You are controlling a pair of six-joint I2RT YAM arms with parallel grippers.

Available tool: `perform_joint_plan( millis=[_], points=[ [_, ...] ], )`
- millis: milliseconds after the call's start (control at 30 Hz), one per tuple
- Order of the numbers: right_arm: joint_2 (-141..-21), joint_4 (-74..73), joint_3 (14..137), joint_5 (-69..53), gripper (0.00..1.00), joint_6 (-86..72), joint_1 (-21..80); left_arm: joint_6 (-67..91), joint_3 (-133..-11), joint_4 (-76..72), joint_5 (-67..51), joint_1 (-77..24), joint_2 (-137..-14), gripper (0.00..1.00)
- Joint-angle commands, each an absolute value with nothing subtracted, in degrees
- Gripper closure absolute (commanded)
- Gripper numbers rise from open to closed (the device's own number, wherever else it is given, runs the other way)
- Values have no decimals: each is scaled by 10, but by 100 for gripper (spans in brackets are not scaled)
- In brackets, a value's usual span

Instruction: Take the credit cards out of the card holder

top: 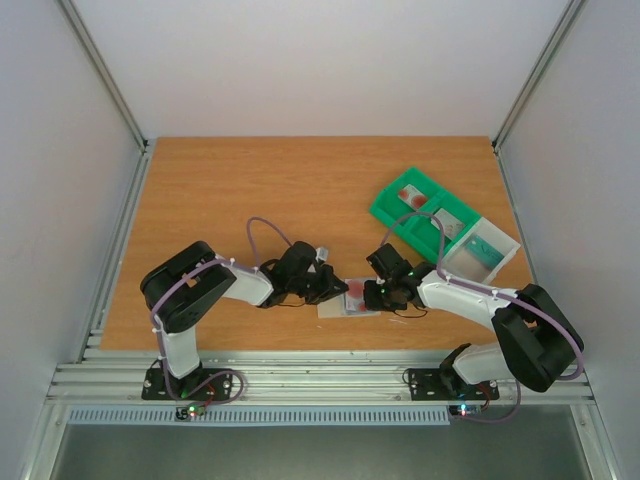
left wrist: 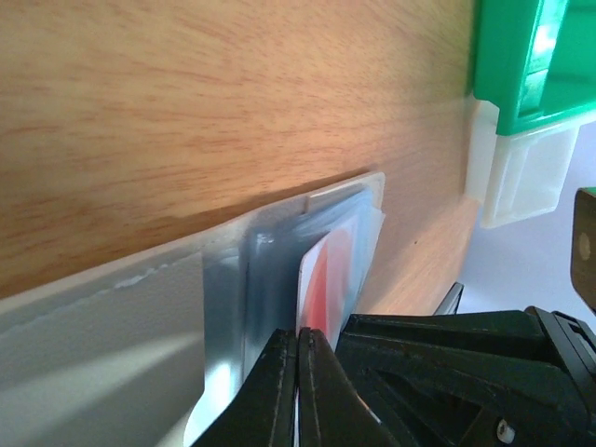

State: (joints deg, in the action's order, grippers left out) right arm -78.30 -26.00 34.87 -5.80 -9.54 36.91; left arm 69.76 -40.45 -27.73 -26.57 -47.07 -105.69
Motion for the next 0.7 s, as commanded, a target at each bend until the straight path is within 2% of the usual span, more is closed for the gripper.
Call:
perform_joint_plan(
  millis=[0, 667],
  points=[
    [-808, -257, 336, -34, 86, -105, 367, 695, -392, -319, -263, -473, -1061, 99],
    [-770, -297, 362, -34, 86, -91, 366, 673, -343, -270, -216, -459, -980, 100]
  ],
)
